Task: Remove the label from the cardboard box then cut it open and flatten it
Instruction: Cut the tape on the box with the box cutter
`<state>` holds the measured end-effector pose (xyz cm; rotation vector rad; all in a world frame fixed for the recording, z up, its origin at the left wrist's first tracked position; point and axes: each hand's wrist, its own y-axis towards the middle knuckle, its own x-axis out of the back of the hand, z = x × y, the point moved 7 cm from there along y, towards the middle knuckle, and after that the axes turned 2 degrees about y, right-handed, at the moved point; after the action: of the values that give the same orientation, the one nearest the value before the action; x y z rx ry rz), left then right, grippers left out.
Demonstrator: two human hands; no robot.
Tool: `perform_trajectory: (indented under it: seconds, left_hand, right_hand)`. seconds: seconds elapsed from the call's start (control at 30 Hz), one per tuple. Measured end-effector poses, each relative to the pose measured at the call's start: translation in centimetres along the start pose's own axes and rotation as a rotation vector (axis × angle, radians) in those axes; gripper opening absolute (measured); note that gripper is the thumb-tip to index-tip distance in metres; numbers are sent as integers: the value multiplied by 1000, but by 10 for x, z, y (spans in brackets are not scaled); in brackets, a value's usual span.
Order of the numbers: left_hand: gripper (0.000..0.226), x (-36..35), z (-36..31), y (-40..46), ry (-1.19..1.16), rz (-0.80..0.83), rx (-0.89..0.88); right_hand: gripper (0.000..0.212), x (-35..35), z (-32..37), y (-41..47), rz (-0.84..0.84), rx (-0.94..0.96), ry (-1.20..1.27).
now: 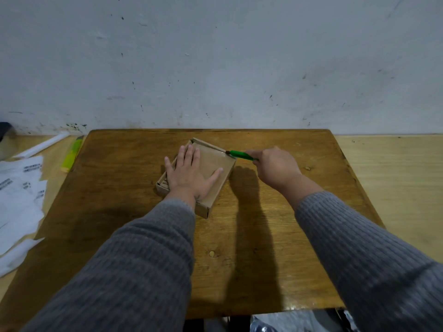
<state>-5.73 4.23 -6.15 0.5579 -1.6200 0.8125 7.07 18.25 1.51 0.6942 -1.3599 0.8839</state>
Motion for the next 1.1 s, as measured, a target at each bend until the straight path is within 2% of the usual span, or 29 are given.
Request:
perform_trajectory:
  seconds: [0.33,0.43,0.5,0.57,0.67,0.77,0.9,1.1]
  left_hand:
    - [98,1,1,-1,-4,-16,4]
    - [97,4,-3,1,-33,-19,34]
    - [94,5,-13,4,-56,-28,64]
    - [91,5,-28,9,-93,-34,98]
    - [86,7,-50,21,-176,-24,121]
    - [82,10,-62,35,-197,4,70]
    - [86,9,-56,42,-116,27,-79]
    - [76,12,-31,33,-7,61,-319]
  right_hand:
    - [43,-1,-29,-16,-22,-49,44]
    - [48,0,-37,-18,-143,-128,294]
    - [50,-10,-35,-13,-135,-212,506]
    - [44,-24,-29,-6,-140,-307,711]
    - [41,-40,-20,2,-188,-434,920]
    - [41,-46,-18,12,-212,-455,895]
    - [41,-46,-27,33,-227,-449,816]
    - [42,-42,-38,64,-131,-340,808]
